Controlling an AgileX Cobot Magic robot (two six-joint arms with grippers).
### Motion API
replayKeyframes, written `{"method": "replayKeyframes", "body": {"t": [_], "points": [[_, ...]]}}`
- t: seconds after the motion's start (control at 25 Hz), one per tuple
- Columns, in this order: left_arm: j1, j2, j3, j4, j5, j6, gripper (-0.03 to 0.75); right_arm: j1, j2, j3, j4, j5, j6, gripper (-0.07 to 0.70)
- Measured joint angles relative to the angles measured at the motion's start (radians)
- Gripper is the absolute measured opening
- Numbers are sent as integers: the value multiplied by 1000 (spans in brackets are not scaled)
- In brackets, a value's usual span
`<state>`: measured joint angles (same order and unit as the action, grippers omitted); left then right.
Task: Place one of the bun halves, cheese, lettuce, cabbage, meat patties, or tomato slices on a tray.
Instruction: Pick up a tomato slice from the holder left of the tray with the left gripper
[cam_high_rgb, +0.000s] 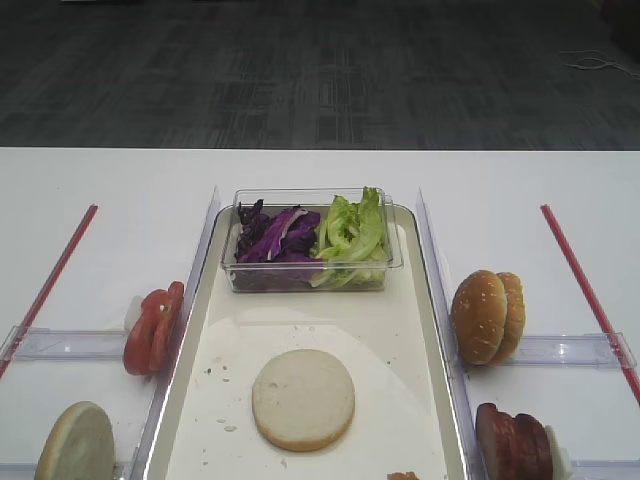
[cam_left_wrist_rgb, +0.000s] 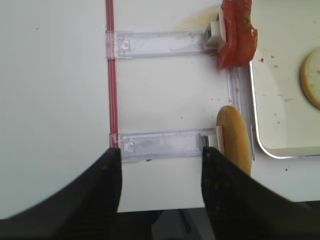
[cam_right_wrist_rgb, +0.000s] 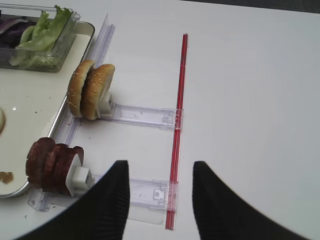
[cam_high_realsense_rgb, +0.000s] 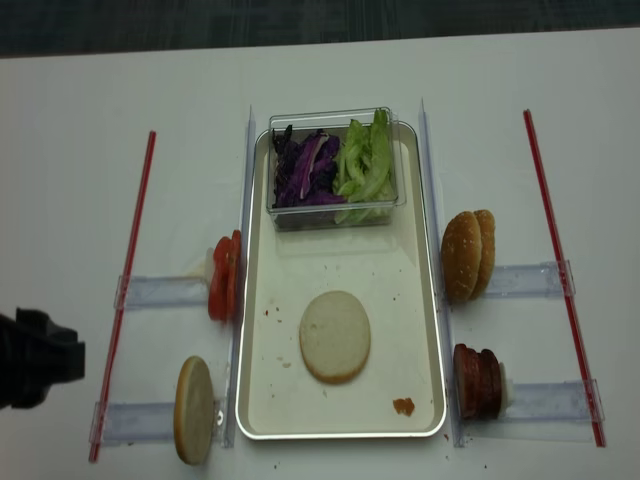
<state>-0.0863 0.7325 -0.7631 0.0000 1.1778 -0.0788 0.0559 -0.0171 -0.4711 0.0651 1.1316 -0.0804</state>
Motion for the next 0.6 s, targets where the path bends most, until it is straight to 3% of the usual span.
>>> {"method": "replayKeyframes", "body": {"t": [0.6], "points": [[0,472,-337,-5,8,0,342,0,0,0,0,0,0,326]]}}
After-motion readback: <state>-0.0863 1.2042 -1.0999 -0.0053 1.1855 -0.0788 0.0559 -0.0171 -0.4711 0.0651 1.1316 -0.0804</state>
